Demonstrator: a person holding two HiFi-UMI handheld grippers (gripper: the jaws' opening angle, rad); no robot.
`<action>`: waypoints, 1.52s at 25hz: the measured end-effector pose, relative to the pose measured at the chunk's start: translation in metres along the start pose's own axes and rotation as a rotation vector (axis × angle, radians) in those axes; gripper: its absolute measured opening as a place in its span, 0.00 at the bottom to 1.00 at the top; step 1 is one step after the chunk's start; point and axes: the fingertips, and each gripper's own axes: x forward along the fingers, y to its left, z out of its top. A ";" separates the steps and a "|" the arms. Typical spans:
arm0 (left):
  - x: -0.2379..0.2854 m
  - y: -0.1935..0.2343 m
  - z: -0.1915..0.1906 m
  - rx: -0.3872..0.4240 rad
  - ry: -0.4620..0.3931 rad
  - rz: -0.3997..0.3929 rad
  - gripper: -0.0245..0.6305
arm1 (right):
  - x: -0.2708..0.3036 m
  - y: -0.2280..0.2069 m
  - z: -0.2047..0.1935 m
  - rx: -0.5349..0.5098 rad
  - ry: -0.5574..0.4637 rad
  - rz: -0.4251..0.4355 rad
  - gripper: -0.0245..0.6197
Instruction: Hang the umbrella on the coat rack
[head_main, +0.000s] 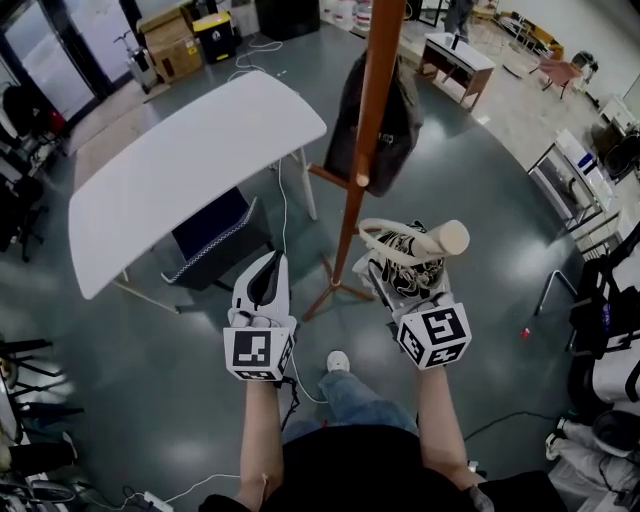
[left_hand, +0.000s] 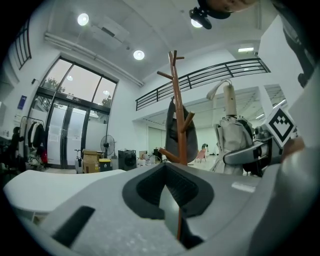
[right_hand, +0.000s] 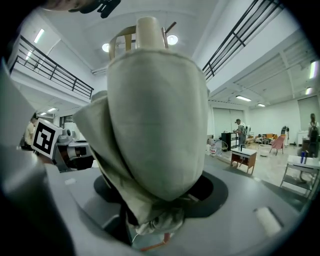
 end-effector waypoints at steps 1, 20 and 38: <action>0.005 0.003 0.000 -0.001 0.002 0.007 0.05 | 0.006 -0.003 0.001 0.000 0.005 0.006 0.51; 0.037 0.034 0.013 0.010 -0.004 0.042 0.05 | 0.068 -0.020 0.010 -0.006 0.055 0.023 0.51; 0.070 0.024 -0.004 -0.023 0.015 -0.042 0.05 | 0.080 -0.029 -0.040 -0.004 0.174 -0.006 0.51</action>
